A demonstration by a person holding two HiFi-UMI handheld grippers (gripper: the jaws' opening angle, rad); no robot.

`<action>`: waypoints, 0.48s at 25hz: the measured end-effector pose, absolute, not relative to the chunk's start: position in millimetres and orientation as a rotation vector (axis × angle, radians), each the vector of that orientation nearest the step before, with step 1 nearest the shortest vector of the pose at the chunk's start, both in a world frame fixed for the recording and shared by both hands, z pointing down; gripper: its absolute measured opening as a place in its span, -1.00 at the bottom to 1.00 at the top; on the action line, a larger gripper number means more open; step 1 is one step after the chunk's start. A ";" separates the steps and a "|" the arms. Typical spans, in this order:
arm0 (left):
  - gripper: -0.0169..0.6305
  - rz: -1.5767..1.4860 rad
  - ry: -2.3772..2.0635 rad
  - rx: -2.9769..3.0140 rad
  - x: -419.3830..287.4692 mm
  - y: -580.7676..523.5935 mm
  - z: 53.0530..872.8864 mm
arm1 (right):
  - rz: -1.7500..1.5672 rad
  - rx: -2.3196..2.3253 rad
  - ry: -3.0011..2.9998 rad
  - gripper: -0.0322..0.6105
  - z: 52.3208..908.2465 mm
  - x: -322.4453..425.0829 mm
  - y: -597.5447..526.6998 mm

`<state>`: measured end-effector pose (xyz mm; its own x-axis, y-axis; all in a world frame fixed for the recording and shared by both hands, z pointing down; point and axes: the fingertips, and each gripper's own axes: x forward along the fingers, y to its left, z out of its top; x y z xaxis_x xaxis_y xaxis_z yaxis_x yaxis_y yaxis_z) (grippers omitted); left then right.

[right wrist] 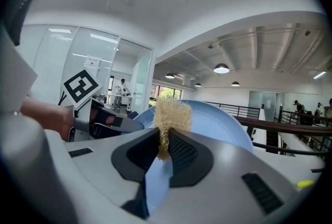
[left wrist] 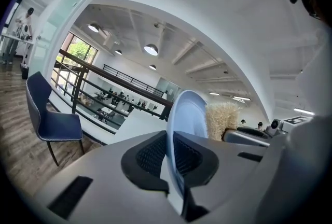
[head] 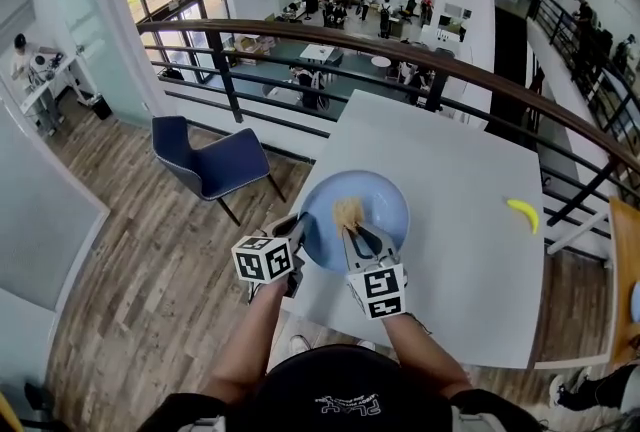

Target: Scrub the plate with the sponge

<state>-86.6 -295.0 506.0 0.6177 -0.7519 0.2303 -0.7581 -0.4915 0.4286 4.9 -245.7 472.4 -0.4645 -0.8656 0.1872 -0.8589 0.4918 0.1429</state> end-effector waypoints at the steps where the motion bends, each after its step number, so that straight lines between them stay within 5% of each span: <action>1: -0.87 0.014 -1.197 2.352 -87.7 -295.8 505.1 | -0.034 1.449 -2.517 -0.72 473.8 -5.1 -245.3; 12: -0.87 0.001 -1.257 2.362 -93.0 -296.6 500.6 | 0.000 1.355 -2.519 -0.72 497.9 -56.0 -245.8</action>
<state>-93.0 -296.6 500.6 0.5819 -0.7853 0.2115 -0.7855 -0.4752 0.3965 -56.0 -245.8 497.9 -0.5206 -0.8181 0.2445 -0.8180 0.5599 0.1317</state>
